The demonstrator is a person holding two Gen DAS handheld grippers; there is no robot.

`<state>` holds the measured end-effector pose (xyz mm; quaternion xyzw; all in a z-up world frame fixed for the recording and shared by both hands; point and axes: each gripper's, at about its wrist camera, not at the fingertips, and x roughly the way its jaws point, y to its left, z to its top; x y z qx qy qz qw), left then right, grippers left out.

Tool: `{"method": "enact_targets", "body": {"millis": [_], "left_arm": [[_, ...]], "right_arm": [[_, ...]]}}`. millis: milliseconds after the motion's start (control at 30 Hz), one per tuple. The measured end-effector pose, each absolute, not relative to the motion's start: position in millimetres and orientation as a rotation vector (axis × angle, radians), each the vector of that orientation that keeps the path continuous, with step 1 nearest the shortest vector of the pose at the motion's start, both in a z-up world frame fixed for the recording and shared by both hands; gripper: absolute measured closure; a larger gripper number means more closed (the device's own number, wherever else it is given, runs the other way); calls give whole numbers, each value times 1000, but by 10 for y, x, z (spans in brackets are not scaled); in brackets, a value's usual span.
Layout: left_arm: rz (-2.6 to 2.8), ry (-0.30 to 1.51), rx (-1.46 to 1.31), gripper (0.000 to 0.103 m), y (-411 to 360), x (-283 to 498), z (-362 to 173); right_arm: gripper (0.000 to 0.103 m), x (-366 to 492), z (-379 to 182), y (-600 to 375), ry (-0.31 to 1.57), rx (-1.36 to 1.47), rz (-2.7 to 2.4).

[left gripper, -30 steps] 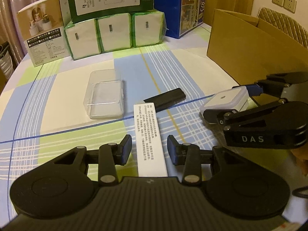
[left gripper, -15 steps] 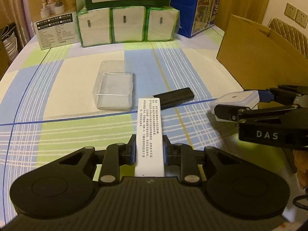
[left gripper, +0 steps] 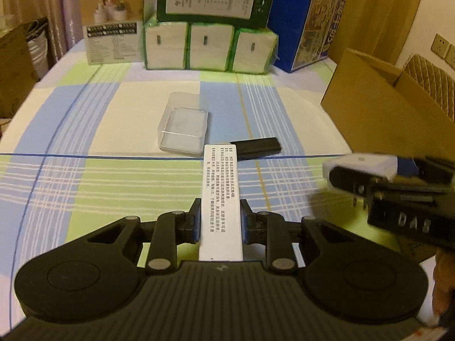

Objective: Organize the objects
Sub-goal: 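Lift the medicine box and night light toward the cardboard box with both tools, then carry the medicine box and night light over the cardboard box with both tools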

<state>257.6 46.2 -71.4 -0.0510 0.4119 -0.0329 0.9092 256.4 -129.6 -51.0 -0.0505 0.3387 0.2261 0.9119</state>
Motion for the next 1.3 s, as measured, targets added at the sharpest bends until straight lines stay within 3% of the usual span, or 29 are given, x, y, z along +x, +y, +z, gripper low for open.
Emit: {"method": "enact_targets", "body": {"millis": [700, 1300], "left_arm": [[-93, 785, -189, 82, -59, 1031, 251], [-236, 756, -137, 82, -849, 754, 615]], "right_arm": [[40, 1039, 474, -2028, 627, -35, 427], [40, 781, 684, -2942, 576, 21, 245]]}}
